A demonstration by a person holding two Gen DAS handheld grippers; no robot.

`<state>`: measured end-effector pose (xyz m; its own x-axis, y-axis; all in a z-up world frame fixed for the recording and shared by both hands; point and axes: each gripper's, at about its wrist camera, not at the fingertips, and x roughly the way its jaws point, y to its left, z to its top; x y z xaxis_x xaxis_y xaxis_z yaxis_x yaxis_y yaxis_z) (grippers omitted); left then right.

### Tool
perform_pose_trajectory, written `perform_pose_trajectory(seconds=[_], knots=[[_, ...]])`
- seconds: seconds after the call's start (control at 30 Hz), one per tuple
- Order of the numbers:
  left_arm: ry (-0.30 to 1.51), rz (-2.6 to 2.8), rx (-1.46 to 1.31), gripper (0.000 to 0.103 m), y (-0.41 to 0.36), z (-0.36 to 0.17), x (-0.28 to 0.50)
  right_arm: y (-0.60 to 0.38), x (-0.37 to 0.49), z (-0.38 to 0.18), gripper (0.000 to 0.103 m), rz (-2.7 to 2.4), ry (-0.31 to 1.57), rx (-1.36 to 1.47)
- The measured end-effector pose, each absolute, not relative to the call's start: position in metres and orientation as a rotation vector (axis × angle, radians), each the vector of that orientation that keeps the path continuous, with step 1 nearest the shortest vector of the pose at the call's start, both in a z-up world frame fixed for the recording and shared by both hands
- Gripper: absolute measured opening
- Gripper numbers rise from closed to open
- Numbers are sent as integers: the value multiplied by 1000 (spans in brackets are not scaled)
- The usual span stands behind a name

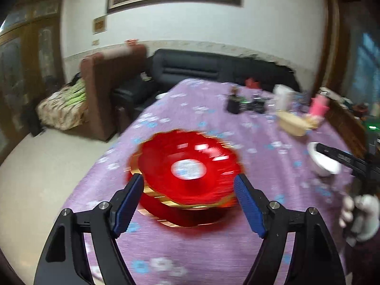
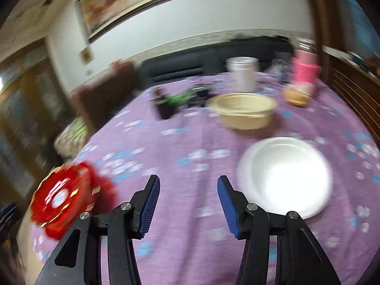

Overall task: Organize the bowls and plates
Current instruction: 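Grasp the rim of the white bowl with the right tool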

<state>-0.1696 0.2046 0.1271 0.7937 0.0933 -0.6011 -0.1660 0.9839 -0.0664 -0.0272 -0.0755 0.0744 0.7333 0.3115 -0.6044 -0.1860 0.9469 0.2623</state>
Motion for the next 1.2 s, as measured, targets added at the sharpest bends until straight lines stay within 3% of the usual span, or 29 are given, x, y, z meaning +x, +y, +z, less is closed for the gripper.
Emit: perform_pose_trajectory(seconds=[0.23, 0.5, 0.83, 0.97, 1.07, 1.2], knots=[[667, -64, 47, 80, 104, 136, -132, -166, -4, 66, 54, 64, 700, 305], [842, -204, 27, 80, 24, 103, -55, -222, 23, 41, 54, -3, 734, 359], [1009, -230, -97, 80, -25, 46, 50, -216, 32, 22, 53, 70, 818, 347], [1038, -239, -96, 79, -43, 34, 73, -207, 32, 19, 45, 55, 830, 295], [1042, -247, -59, 69, -54, 29, 80, -208, 34, 14, 37, 47, 852, 295], [1087, -259, -46, 41, -62, 16, 89, -211, 38, 6, 26, 55, 896, 321]])
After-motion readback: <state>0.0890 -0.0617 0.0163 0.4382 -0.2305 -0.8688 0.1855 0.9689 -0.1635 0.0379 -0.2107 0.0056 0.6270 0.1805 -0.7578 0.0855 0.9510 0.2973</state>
